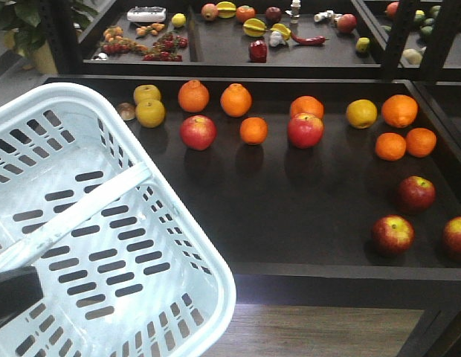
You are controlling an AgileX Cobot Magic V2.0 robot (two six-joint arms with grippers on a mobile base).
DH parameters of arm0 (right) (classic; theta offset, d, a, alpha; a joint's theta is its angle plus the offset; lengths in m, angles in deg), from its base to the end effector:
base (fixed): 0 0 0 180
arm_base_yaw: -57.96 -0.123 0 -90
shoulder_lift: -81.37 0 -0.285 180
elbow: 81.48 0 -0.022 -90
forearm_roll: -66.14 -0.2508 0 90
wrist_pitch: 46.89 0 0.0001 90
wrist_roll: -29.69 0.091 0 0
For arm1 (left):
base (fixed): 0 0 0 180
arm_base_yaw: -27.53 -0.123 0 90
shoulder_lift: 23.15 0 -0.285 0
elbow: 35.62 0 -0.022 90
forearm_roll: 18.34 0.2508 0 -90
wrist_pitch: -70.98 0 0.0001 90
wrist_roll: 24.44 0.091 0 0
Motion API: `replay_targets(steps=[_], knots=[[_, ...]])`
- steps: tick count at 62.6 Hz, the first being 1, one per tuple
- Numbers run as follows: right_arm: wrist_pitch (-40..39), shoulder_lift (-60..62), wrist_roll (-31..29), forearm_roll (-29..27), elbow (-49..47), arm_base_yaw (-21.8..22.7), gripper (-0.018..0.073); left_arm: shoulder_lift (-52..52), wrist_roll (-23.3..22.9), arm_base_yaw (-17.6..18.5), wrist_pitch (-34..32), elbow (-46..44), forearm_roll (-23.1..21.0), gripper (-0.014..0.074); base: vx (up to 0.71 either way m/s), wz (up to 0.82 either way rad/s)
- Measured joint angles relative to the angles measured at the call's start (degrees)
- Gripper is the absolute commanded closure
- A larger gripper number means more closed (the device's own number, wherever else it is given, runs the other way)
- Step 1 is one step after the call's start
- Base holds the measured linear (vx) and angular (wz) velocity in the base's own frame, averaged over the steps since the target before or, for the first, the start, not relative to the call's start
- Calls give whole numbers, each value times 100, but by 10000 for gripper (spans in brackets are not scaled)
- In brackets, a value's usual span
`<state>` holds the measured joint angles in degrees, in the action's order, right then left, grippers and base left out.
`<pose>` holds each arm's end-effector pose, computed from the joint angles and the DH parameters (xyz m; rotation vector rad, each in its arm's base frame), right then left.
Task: Pick three apples into basket with both arms
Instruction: 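Turn and drive the base toward the table of apples and oranges, then stop the base in front of the fruit table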
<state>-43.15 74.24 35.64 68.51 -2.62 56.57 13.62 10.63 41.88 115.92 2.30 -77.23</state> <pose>0.0568 0.0011 0.1982 0.0321 1.5661 0.0662 0.0625 -0.0729 0.3660 0.4804 1.7689 -0.9333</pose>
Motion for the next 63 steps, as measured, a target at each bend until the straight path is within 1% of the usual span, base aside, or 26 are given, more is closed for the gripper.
replay_targets(steps=[39, 63], knots=[[0, 0, 0, 0, 0, 0, 564, 0, 0, 0, 0, 0, 0, 603, 8, -15], [0, 0, 0, 0, 0, 0, 564, 0, 0, 0, 12, 0, 0, 603, 12, -1]])
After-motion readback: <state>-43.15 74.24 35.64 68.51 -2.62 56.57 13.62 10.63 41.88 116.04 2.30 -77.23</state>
